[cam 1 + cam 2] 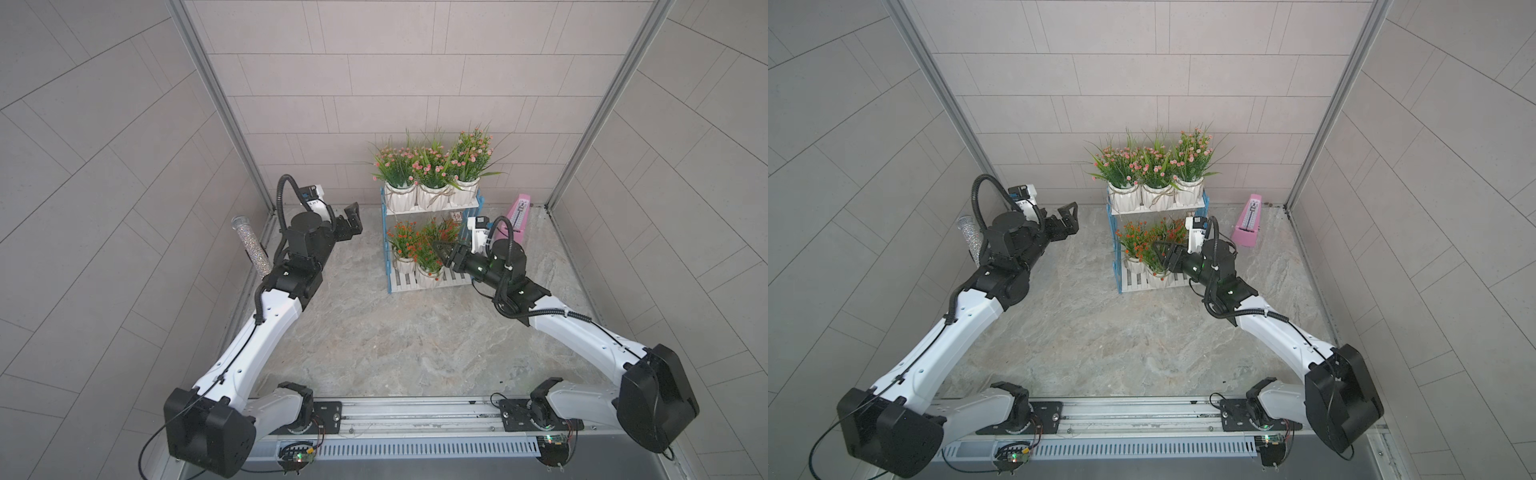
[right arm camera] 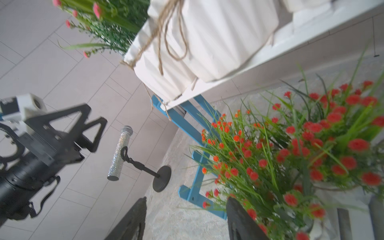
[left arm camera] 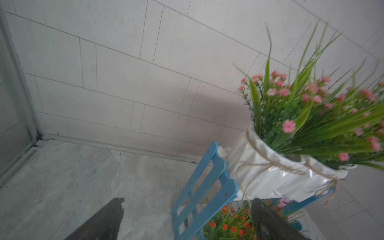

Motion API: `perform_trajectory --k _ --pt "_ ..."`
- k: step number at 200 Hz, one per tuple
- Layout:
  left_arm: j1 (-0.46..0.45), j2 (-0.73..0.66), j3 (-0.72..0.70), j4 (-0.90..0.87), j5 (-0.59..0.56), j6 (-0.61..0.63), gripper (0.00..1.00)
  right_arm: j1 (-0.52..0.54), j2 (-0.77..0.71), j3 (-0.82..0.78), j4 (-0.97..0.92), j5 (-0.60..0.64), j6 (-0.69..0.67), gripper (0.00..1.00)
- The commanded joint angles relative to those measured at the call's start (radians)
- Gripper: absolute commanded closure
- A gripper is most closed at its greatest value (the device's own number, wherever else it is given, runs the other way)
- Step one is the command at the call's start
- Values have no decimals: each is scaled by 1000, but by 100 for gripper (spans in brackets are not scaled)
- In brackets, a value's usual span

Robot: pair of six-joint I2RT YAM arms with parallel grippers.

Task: Place the baby's breath potted plants on the rack by color
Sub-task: Reset both arms

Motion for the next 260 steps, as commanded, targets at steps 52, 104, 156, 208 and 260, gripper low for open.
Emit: perform_trajectory --k 52,104,156,208,260 --pt "61 -51 -201 -131 -104 116 0 -285 -98 -120 27 -122 39 33" --pt "191 170 -341 78 -212 183 0 -628 -177 -268 23 -239 26 30" --pt "280 264 -512 430 -186 287 0 -765 -130 -274 -74 -149 -153 28" --pt "302 345 -471 429 -139 310 1 -758 -69 -306 -62 49 -354 27" --pt "302 304 -538 527 -118 320 1 -589 -98 -389 24 368 -576 24"
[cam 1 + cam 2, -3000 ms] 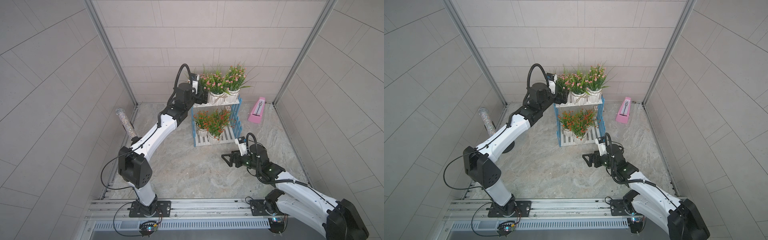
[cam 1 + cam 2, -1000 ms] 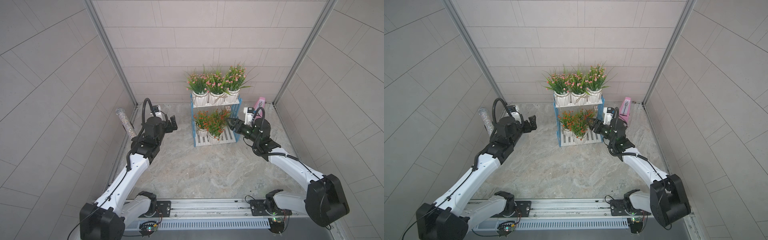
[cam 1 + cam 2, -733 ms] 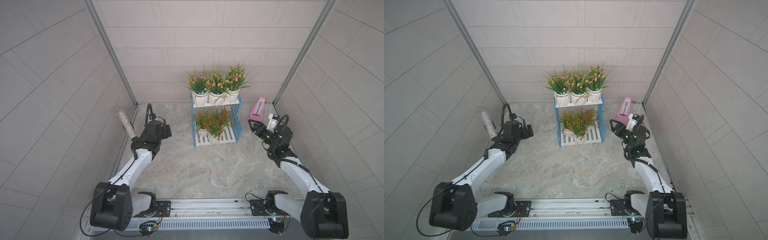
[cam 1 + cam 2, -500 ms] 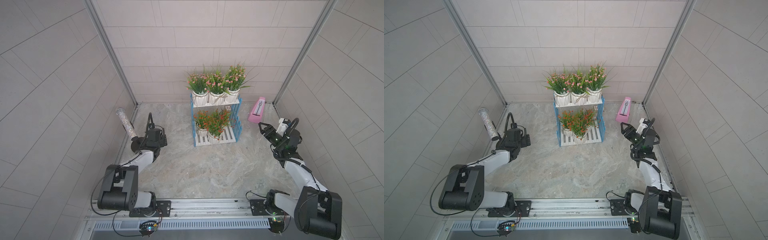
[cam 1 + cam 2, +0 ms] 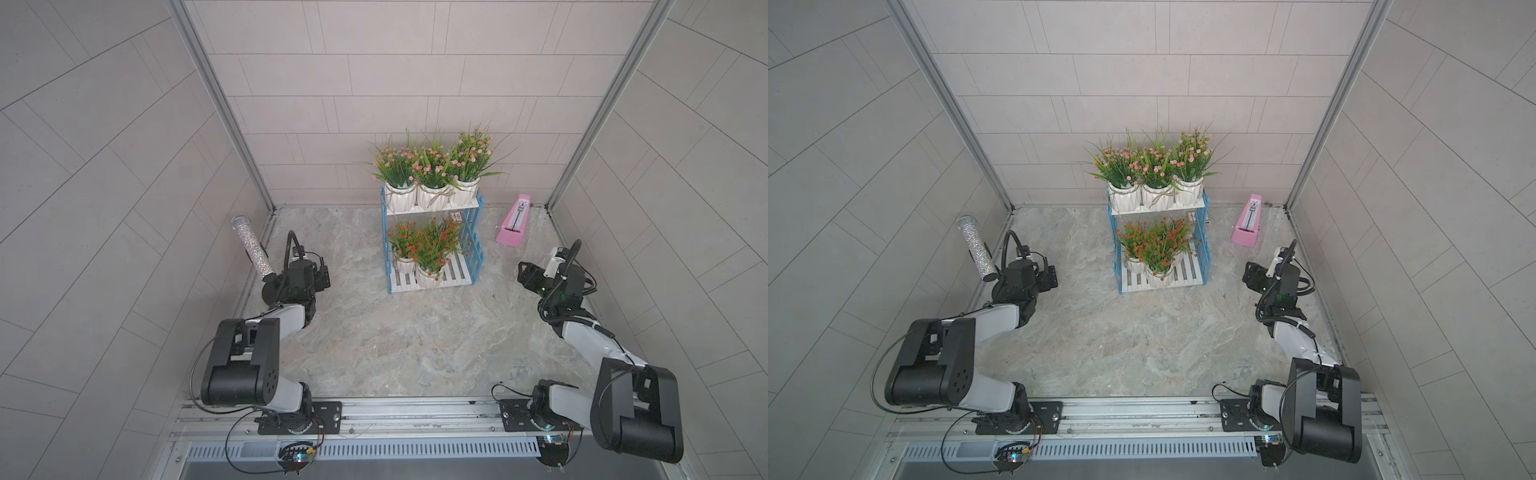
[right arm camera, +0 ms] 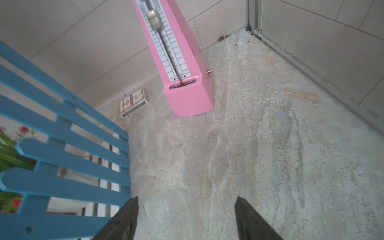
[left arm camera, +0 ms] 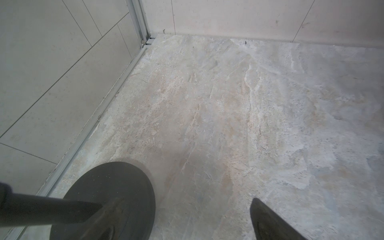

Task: Place the baby's breath potted plants on the rack by color
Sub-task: Reset both arms

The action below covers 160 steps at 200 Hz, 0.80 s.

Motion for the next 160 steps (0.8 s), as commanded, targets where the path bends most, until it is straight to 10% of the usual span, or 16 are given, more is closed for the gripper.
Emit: perform_trajectory --k 1,98,160 --pt "3 -7 -5 57 7 32 1 71 -19 -30 87 199 -158 24" --pt "3 48 35 49 106 14 1 222 396 -103 641 323 -334 21" --pt "-14 126 -91 356 119 51 0 218 389 -92 597 303 -331 10"
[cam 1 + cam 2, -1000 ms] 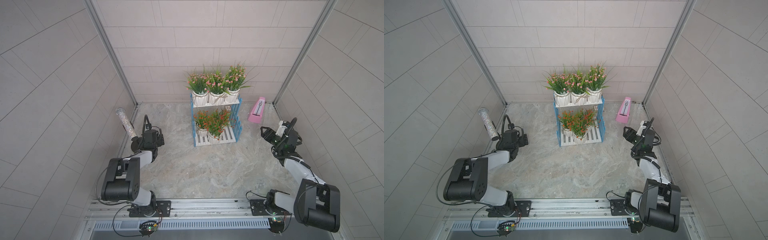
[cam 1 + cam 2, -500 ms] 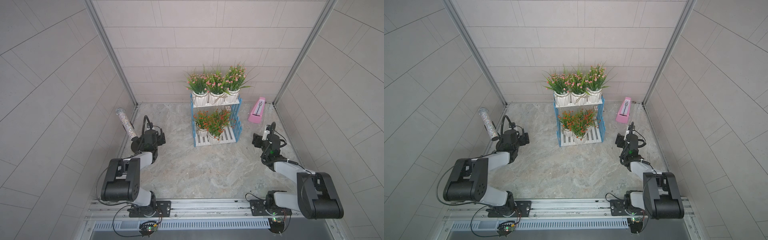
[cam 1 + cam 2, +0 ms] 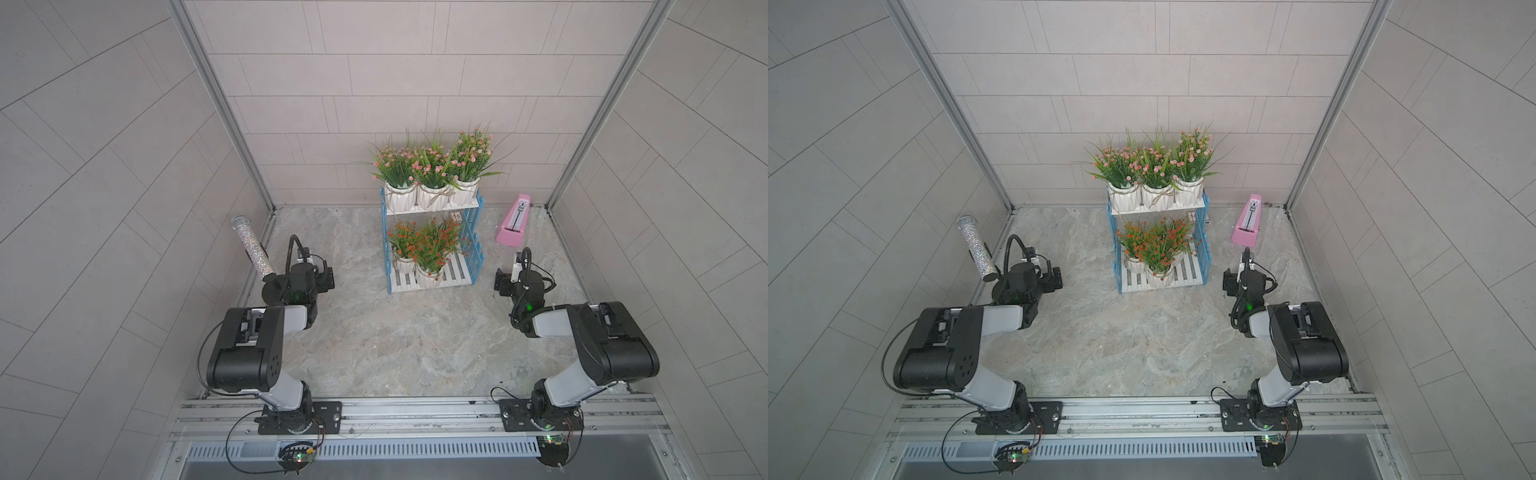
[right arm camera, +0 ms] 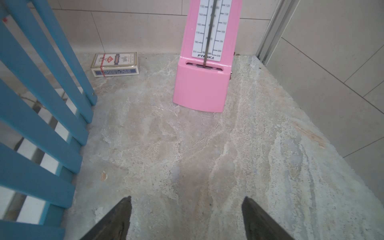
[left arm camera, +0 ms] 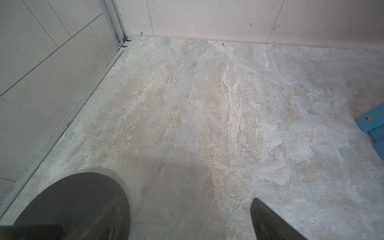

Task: Place the baby's breath potted plants on the rack by color
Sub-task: Reset both arms

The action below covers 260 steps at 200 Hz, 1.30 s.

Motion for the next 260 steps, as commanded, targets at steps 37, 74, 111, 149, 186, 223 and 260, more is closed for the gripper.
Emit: perform_trajectory --k 37,74,111,149,186,223,260 --pt "-19 42 -64 214 -6 36 0 0 8 -12 65 -9 -31 4" --pt "-30 34 -62 198 -25 39 0 13 2 -47 124 0 -47 1" --pt "-37 36 -62 202 -39 43 0 14 6 -51 142 -17 -56 1" --pt "-40 38 -61 201 -45 43 0 14 6 -50 135 -16 -53 1" --pt "-40 40 -60 202 -48 43 0 14 7 -48 134 -17 -54 1" --pt "-41 41 -59 201 -48 43 0 14 7 -48 132 -19 -53 1" --pt "-40 40 -59 202 -50 43 0 8 8 -27 94 -45 -58 1"
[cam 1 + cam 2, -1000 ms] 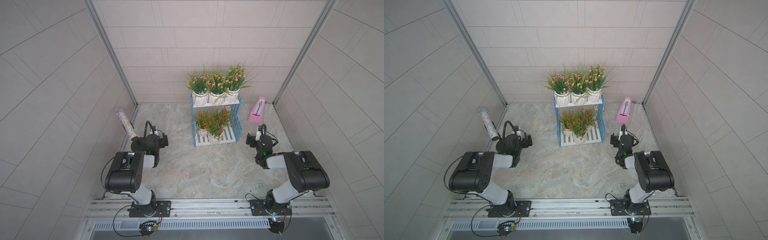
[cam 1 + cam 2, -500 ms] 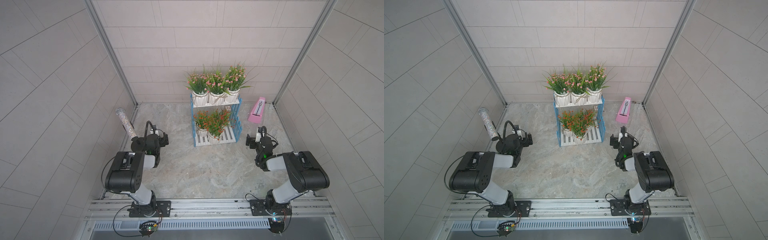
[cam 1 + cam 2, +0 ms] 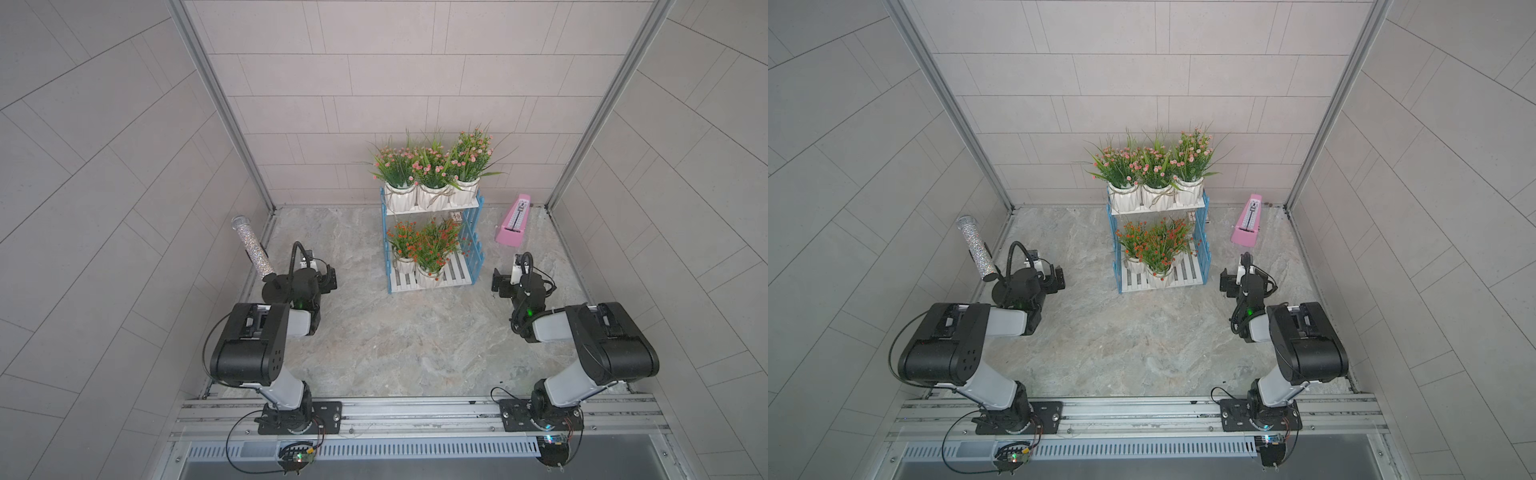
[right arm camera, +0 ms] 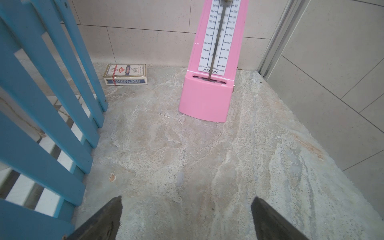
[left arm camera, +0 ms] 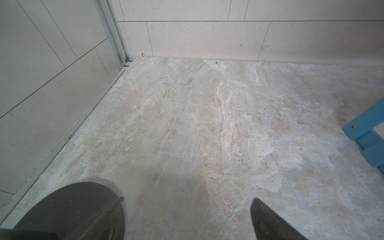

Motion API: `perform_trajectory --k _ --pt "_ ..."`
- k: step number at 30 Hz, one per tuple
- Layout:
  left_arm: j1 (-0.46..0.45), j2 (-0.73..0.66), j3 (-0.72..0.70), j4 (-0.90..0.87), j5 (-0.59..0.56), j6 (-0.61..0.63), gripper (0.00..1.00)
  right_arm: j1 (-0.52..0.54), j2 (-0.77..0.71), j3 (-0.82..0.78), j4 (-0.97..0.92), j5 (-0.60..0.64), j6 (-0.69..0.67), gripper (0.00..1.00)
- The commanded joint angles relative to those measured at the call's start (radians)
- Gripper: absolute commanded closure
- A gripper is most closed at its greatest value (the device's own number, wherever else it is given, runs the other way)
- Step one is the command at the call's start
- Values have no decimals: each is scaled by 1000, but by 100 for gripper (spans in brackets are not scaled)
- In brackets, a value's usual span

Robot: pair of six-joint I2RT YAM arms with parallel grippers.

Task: Place the baby's breath potted plants on the rack by color
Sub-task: Reset both arms

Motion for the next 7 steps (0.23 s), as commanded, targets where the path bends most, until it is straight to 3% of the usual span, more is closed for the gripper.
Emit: perform_trajectory --k 1,7 --pt "-4 7 -7 27 -9 24 0 0 5 20 -15 -23 -23 1" --pt "-3 4 -8 27 -9 23 0 -1 4 15 -8 -24 -21 1"
